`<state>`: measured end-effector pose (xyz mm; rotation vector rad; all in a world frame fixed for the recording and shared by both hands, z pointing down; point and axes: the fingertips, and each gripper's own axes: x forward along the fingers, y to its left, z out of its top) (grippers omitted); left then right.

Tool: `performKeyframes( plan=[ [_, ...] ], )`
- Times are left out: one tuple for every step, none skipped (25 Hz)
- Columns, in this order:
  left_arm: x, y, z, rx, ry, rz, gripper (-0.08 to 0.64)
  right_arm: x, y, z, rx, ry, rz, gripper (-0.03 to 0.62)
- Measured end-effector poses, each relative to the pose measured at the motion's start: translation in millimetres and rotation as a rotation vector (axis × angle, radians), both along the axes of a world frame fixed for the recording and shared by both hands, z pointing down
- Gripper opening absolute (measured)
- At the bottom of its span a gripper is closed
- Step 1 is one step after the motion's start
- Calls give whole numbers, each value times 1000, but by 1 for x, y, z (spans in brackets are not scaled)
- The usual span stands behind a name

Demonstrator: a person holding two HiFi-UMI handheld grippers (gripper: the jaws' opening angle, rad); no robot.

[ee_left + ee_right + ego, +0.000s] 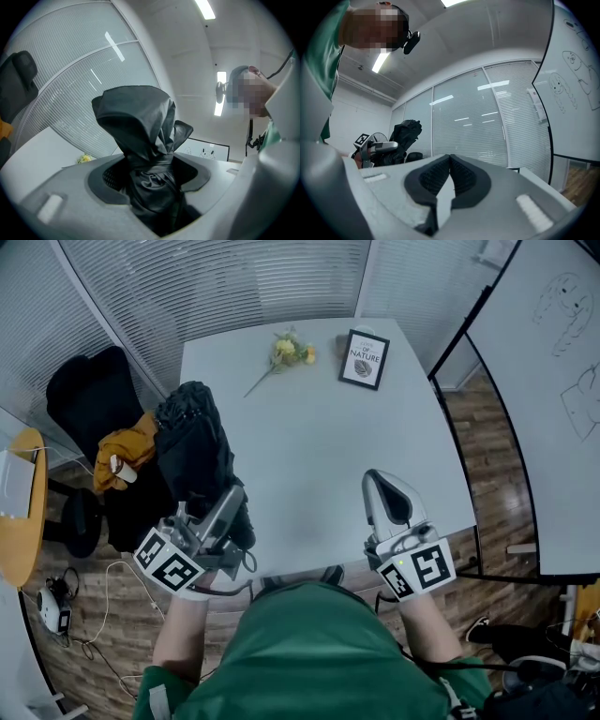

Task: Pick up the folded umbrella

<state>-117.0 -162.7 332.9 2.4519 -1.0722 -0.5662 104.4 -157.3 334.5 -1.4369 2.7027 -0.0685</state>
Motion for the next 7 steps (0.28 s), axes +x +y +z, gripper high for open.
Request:
performKeyframes(
  plan=[
    [0,0,1,0,0,1,279,0,0,1,0,1,0,3],
    [-1,-1,2,0,-1,1,279,-1,-1,2,-1,3,1,3],
    [-1,-1,3,-1,-1,2,279,-1,-1,3,-1,4,1,3],
    [-2,-1,4,-1,-1,3,279,-2,-2,4,-2,5,2,3],
    [-2,-1,5,-2,0,3,279,-2,-2,4,-3,6,2,3],
    [-2,-1,5,-2,1,4,279,-2,-2,4,-4,7,2,3],
    [-2,-1,5,-3,1,6,279,-2,-1,4,-5,8,3,3]
  ],
)
